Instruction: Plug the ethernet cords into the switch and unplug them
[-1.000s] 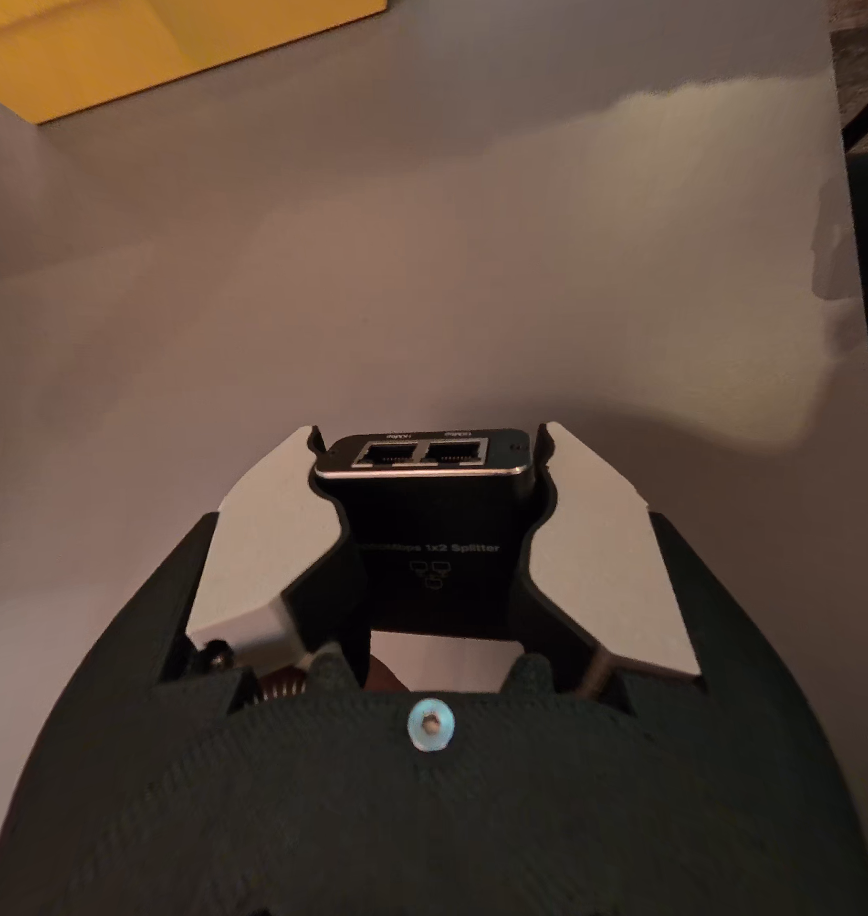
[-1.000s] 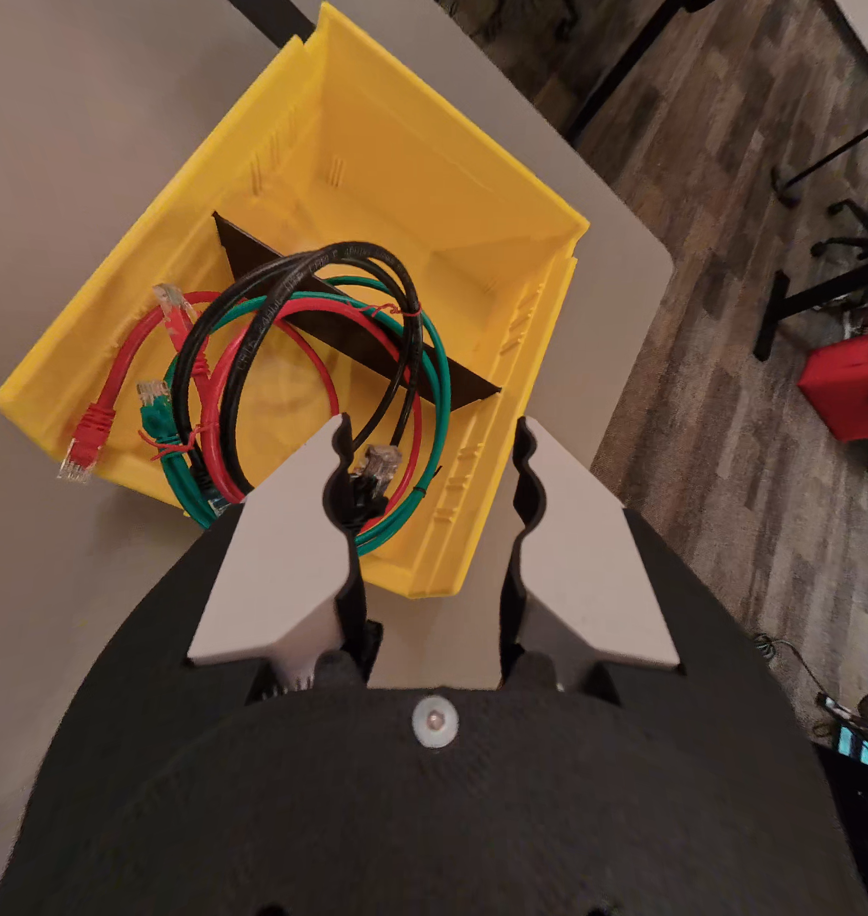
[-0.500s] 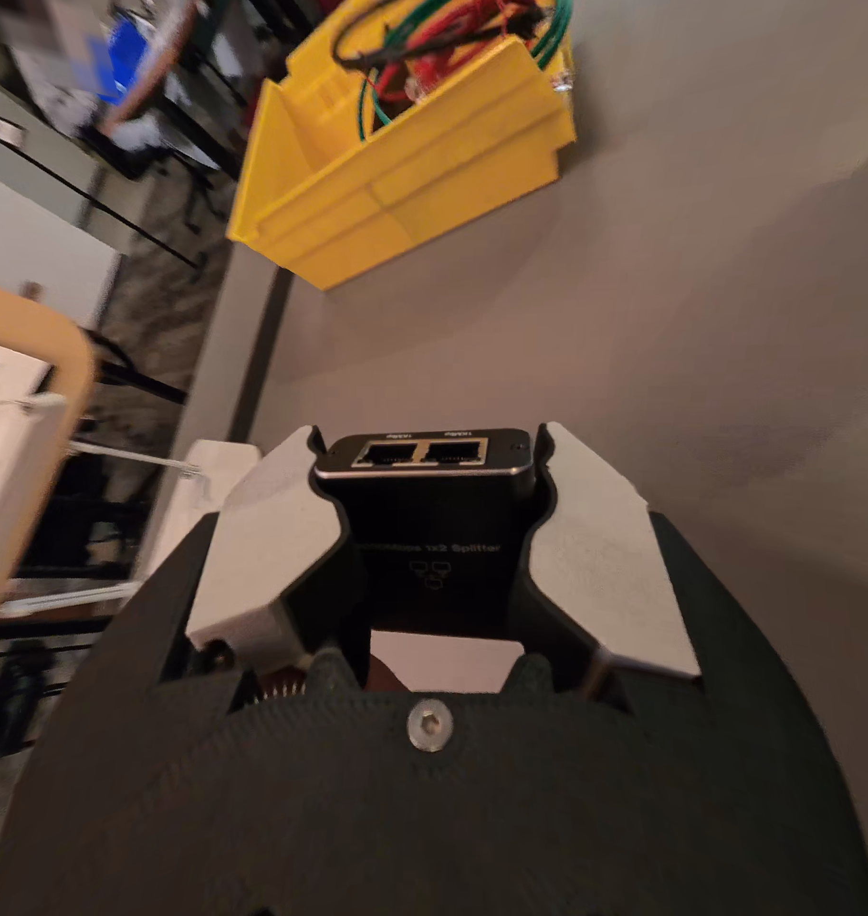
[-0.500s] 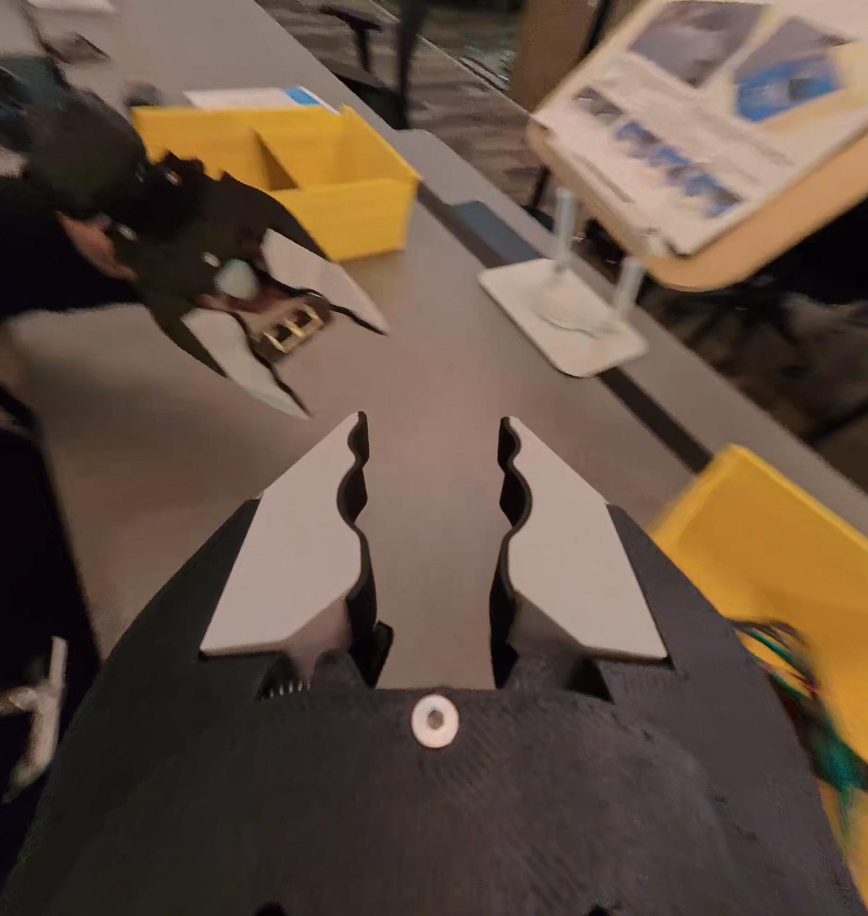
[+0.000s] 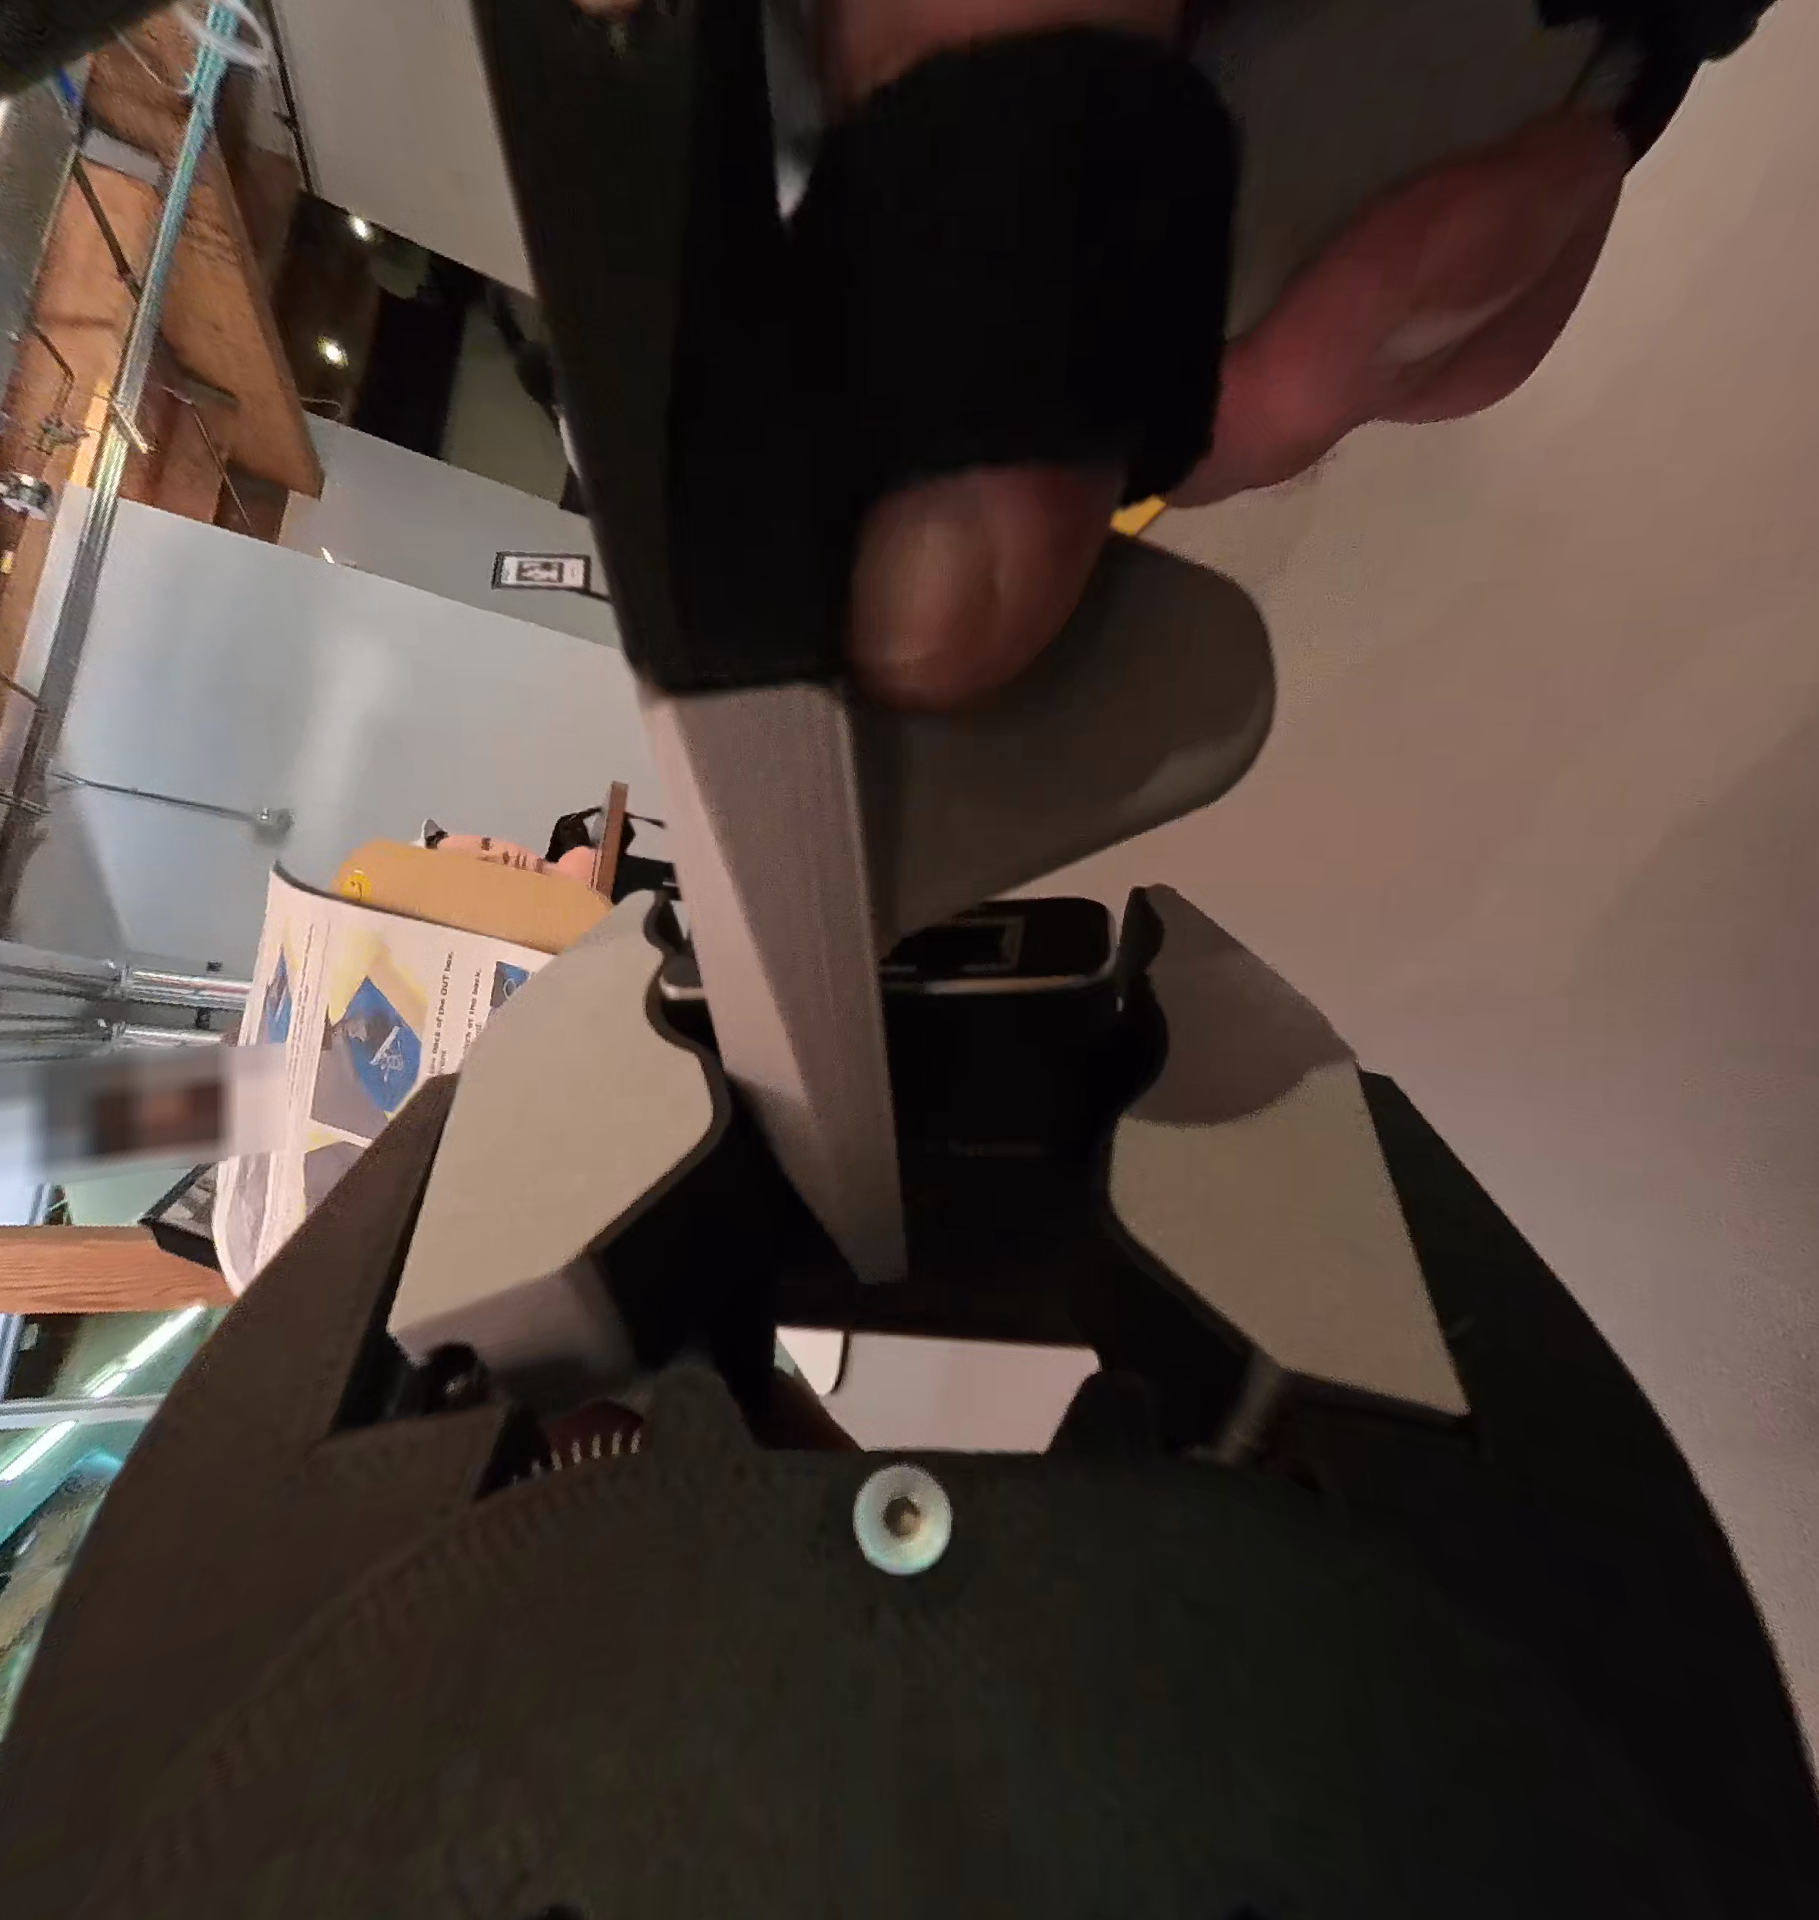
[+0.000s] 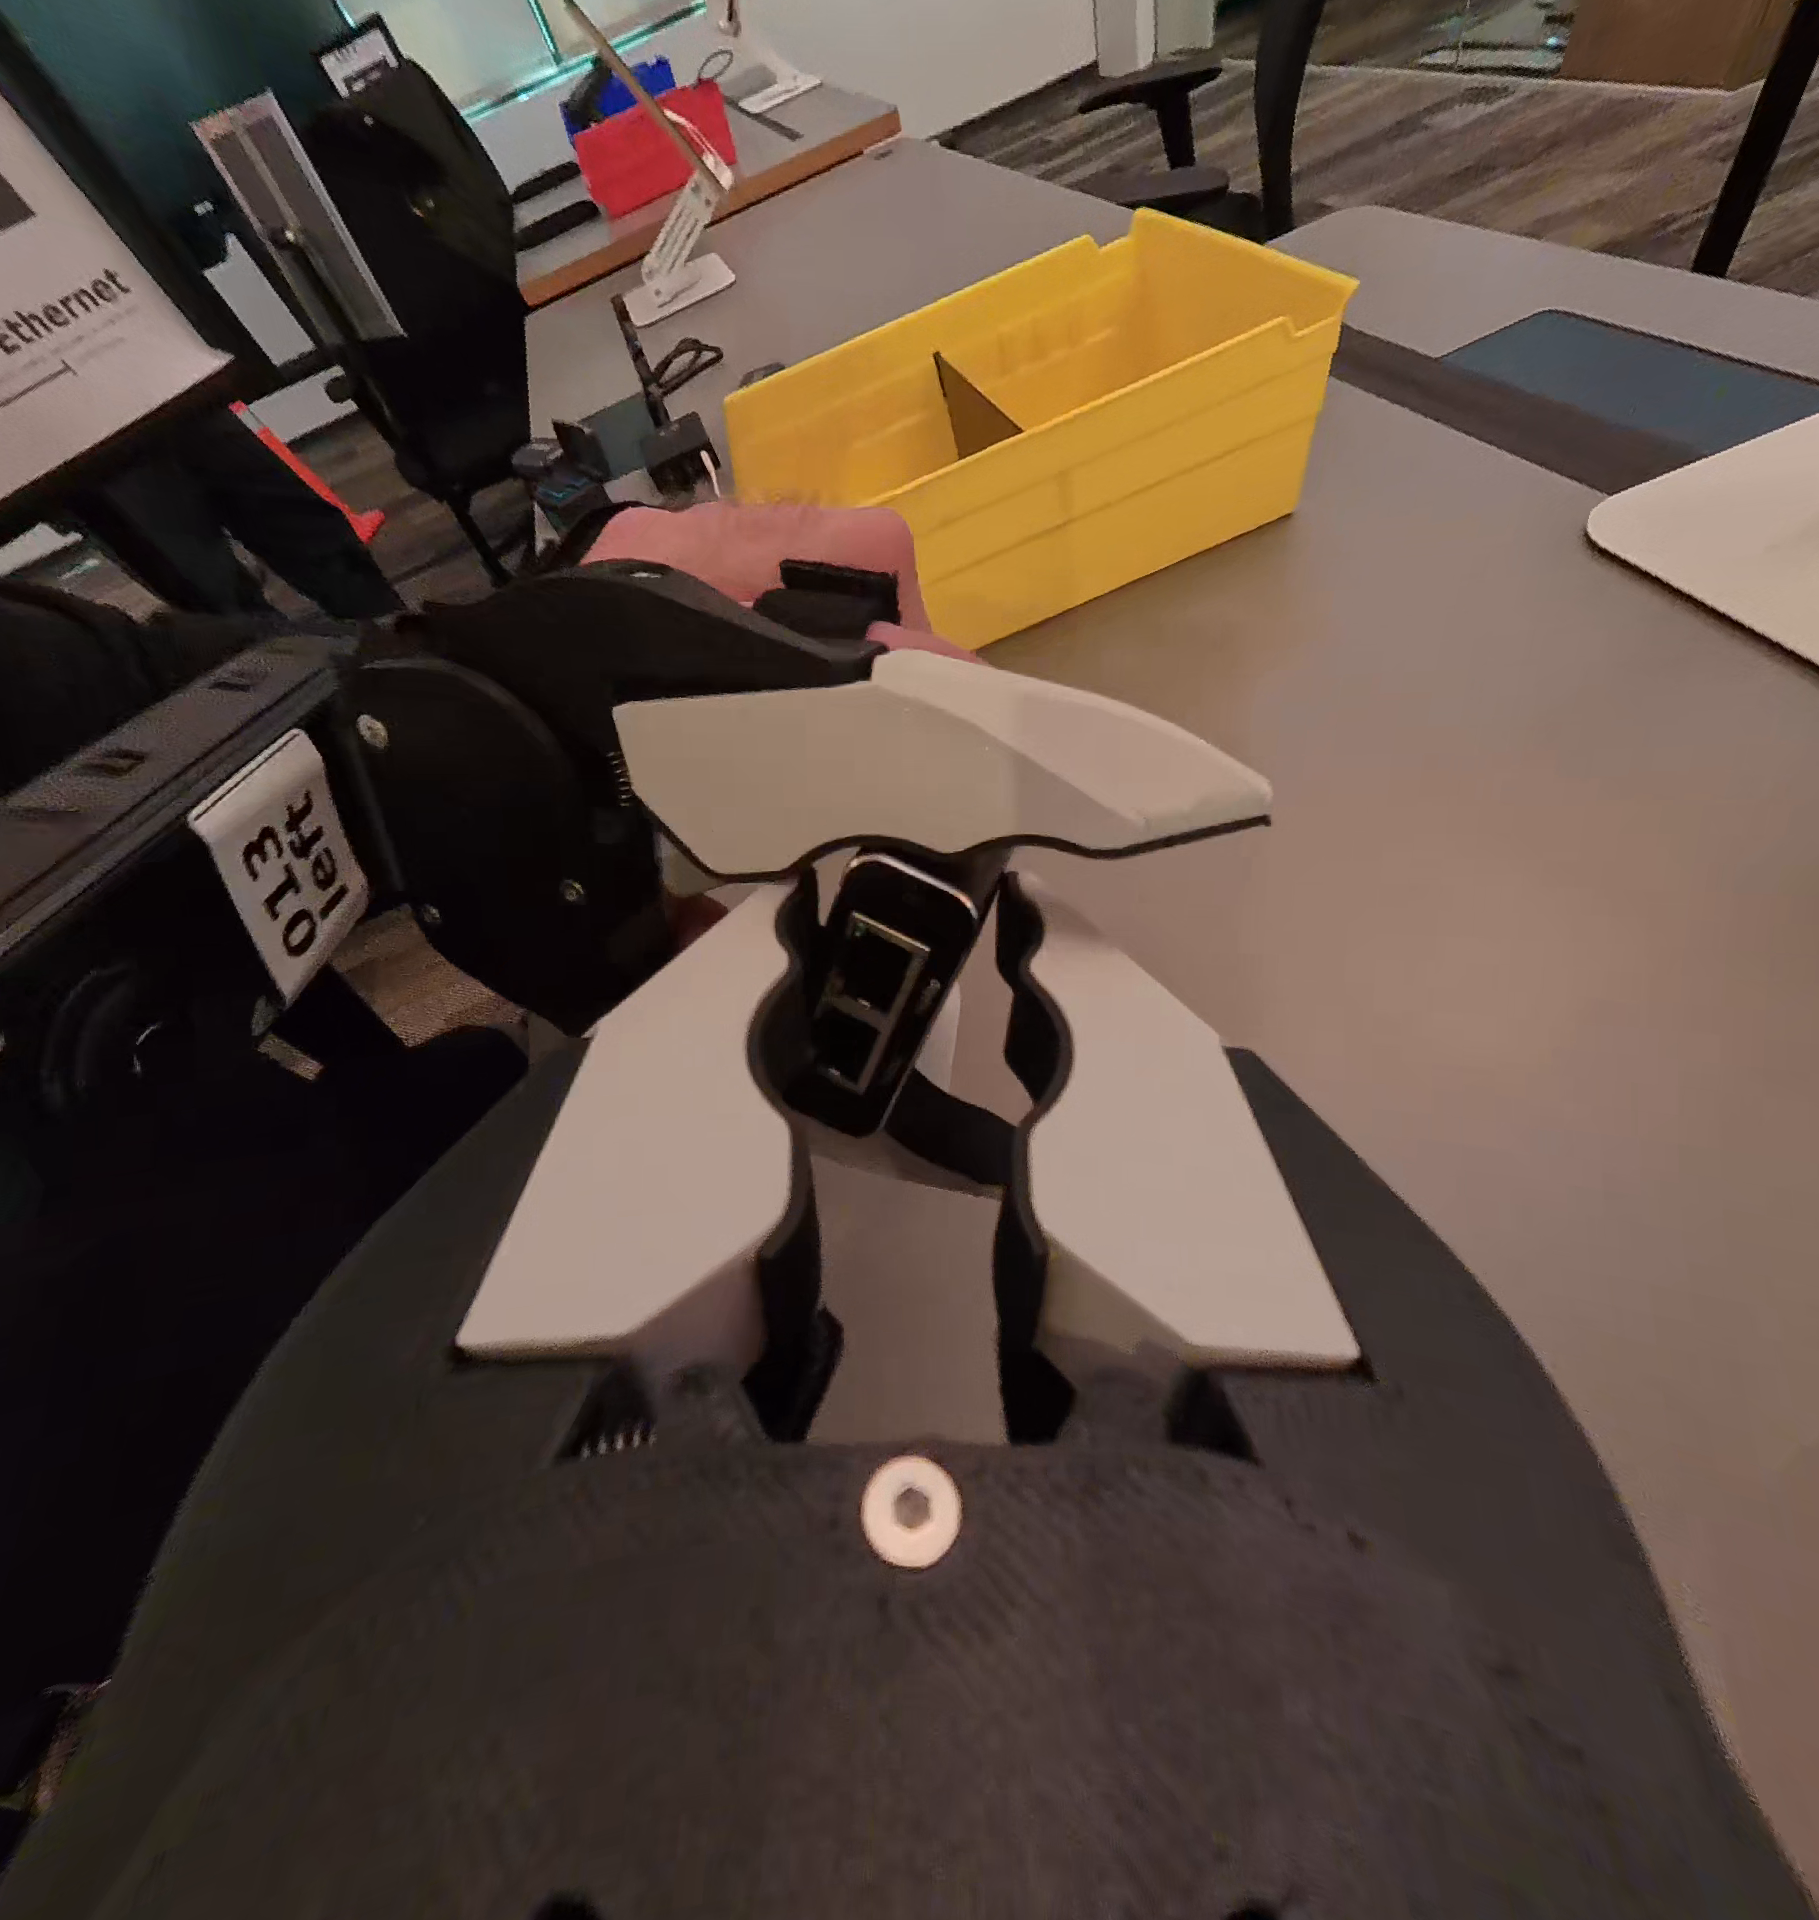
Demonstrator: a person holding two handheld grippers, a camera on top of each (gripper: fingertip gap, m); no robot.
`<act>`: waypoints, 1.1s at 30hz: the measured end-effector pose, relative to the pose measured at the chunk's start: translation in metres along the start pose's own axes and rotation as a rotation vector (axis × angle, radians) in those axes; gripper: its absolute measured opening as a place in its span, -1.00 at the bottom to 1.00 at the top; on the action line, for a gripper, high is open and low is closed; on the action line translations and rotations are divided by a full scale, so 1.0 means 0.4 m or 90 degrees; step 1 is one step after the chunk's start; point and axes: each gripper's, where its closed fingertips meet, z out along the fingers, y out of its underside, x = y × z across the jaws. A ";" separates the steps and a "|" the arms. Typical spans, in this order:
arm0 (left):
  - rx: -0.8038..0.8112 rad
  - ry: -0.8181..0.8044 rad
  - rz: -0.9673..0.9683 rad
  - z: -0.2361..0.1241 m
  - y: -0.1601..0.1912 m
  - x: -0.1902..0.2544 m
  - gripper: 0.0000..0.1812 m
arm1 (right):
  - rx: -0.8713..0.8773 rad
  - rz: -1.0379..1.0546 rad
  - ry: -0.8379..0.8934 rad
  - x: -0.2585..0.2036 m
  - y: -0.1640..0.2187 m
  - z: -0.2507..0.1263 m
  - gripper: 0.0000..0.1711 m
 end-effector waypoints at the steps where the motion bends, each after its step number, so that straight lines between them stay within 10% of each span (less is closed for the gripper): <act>1: -0.006 -0.012 0.008 0.003 0.001 -0.003 -0.16 | 0.001 -0.002 0.004 0.003 0.001 0.001 -0.66; 9: -0.016 -0.063 -0.014 -0.042 -0.013 -0.082 0.01 | -0.035 -0.086 0.066 0.055 -0.051 -0.091 -0.72; 18: -0.030 0.028 -0.297 -0.049 0.128 0.015 -0.50 | -0.248 -0.280 0.327 0.463 -0.203 -0.435 -0.73; 26: -0.077 0.081 -0.271 -0.001 0.197 0.122 -0.76 | -0.691 -0.359 0.255 0.773 0.020 -0.498 -0.73; 33: -0.096 0.098 -0.296 0.011 0.249 0.137 -0.82 | -0.861 -0.346 0.072 0.853 0.191 -0.470 -0.73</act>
